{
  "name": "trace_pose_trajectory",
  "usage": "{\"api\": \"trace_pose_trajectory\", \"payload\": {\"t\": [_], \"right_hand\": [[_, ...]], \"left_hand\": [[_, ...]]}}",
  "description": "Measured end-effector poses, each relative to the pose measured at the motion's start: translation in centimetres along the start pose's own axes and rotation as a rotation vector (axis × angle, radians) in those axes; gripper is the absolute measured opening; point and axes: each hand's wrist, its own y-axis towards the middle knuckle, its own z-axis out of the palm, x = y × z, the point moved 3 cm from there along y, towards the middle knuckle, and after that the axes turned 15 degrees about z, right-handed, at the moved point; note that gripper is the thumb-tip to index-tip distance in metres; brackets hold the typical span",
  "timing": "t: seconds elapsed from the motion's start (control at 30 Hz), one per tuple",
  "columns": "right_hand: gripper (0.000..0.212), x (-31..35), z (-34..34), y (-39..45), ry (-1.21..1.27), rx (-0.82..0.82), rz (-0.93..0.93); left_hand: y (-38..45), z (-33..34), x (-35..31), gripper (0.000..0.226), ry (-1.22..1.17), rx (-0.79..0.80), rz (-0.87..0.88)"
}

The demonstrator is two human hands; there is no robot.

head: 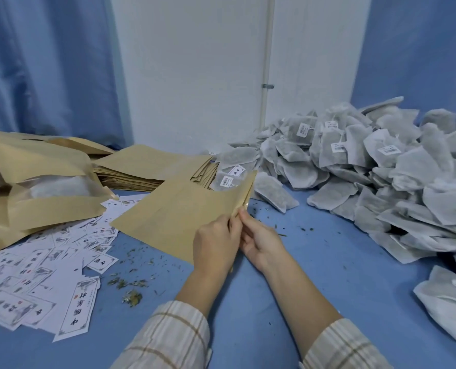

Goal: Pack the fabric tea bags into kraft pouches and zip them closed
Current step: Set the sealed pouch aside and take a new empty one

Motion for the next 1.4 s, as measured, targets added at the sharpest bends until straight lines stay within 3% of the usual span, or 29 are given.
{"api": "trace_pose_trajectory", "payload": {"t": [0.1, 0.13, 0.23, 0.27, 0.47, 0.57, 0.8, 0.97, 1.13, 1.3, 1.4], "right_hand": [[0.011, -0.2, 0.2, -0.1, 0.024, -0.031, -0.02], [0.012, -0.1, 0.3, -0.1, -0.044, -0.109, -0.069], [0.02, 0.9, 0.0, -0.5, -0.638, -0.531, -0.335], [0.018, 1.1, -0.1, -0.5, -0.742, -0.588, -0.41], [0.017, 1.4, -1.0, -0.1, -0.744, -0.454, -0.404], [0.016, 1.4, -0.7, 0.1, -0.74, -0.368, -0.372], [0.014, 1.5, -0.3, 0.0, -0.925, -0.424, -0.403], [0.027, 1.0, 0.3, -0.3, -1.067, -0.521, -0.357], [0.023, 0.8, 0.6, -0.2, -1.158, -0.608, -0.404], [0.021, 0.1, 0.3, -0.6, -0.979, -0.736, -0.332], [0.013, 0.8, 0.7, -1.1, -1.006, -0.723, -0.467]], "left_hand": [[-0.1, 0.2, 0.5, 0.033, -0.149, -0.024, -0.121], [-0.2, 0.3, 0.6, 0.034, -0.183, -0.027, -0.151], [-0.6, 0.9, 0.5, 0.035, -0.189, 0.038, -0.148], [-0.6, 1.1, 0.5, 0.034, -0.164, 0.061, -0.13], [-0.2, 1.0, 1.0, 0.028, -0.161, 0.165, -0.011], [0.1, 0.7, 1.5, 0.03, -0.177, 0.093, -0.055], [1.4, 1.5, 1.3, 0.039, -0.01, 0.337, -0.17], [1.1, 1.9, 0.9, 0.046, 0.105, 0.357, -0.095], [0.6, 2.5, 1.2, 0.043, 0.126, 0.355, -0.072], [0.6, 1.4, 1.4, 0.038, 0.035, 0.161, -0.167], [0.8, 1.2, 1.1, 0.042, 0.105, 0.136, -0.131]]}}
